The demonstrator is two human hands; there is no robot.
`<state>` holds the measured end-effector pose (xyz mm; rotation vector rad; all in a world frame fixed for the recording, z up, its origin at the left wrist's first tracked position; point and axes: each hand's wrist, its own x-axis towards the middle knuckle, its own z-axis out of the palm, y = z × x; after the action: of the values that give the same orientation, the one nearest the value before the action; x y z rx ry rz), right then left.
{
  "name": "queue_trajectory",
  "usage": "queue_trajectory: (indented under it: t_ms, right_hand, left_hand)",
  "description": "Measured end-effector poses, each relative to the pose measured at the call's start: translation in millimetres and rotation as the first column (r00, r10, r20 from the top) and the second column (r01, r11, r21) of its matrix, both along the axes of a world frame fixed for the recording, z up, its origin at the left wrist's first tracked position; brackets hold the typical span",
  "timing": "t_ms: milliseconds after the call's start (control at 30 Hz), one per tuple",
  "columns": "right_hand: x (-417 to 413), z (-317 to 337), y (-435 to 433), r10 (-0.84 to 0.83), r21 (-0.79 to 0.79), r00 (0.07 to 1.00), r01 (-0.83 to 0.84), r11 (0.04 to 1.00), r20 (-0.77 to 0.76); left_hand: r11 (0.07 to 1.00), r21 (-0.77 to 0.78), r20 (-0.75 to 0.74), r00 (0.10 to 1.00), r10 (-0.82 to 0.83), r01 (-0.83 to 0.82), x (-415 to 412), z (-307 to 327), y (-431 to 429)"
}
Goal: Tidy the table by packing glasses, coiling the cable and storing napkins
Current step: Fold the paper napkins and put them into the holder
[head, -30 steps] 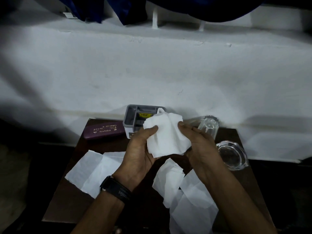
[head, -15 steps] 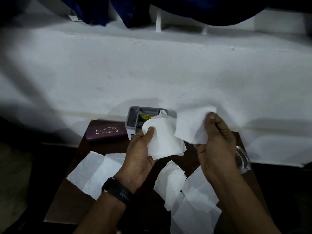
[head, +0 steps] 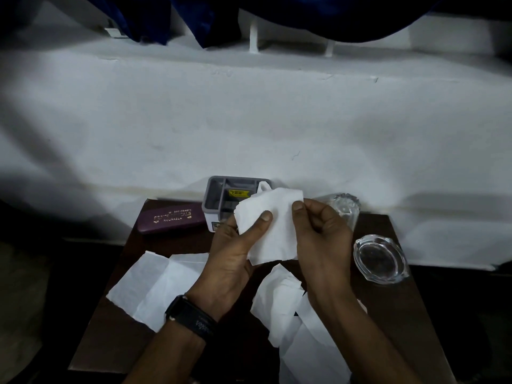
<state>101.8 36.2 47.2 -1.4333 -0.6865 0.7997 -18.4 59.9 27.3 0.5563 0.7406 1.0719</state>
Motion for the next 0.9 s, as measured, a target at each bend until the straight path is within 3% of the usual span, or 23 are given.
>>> queue_trajectory:
  t_ms: [233, 300, 400, 433, 533, 633, 800, 900]
  right_hand:
    - [11, 10, 5, -0.019, -0.063, 0.999, 0.017, 0.998, -0.027]
    - [26, 15, 7, 0.165, -0.187, 0.973, -0.194, 0.963, -0.162]
    - [43, 17, 3, 0.451, -0.155, 0.765, -0.569, 0.807, -0.459]
    - [46, 14, 3, 0.483, -0.131, 0.748, -0.593, 0.795, -0.455]
    - [51, 3, 4, 0.438, -0.134, 0.878, -0.466, 0.875, -0.193]
    - [54, -2, 4, 0.42, -0.158, 0.907, -0.419, 0.894, -0.031]
    - [55, -3, 2, 0.433, -0.178, 0.901, -0.423, 0.888, 0.023]
    - [56, 0, 2, 0.481, -0.182, 0.876, -0.48, 0.858, -0.038]
  left_hand:
    - [0.998, -0.002, -0.097, 0.993, 0.066, -0.067, -3, -4, 4]
    - [0.998, -0.024, -0.096, 0.994, 0.047, -0.05, -7, -3, 6]
    - [1.0, -0.023, -0.081, 0.997, -0.006, 0.004, -9, 0, 8]
    - [1.0, -0.011, -0.106, 0.994, -0.01, 0.009, -10, 1, 8]
    - [0.997, 0.07, -0.326, 0.945, 0.032, -0.01, -10, 1, 8]
    - [0.995, 0.09, -0.423, 0.906, -0.009, 0.052, -11, -1, 6]
    - [0.993, 0.063, -0.449, 0.891, -0.062, 0.101, -10, -2, 6]
    - [0.994, 0.055, -0.425, 0.903, -0.067, 0.1, -10, -2, 7]
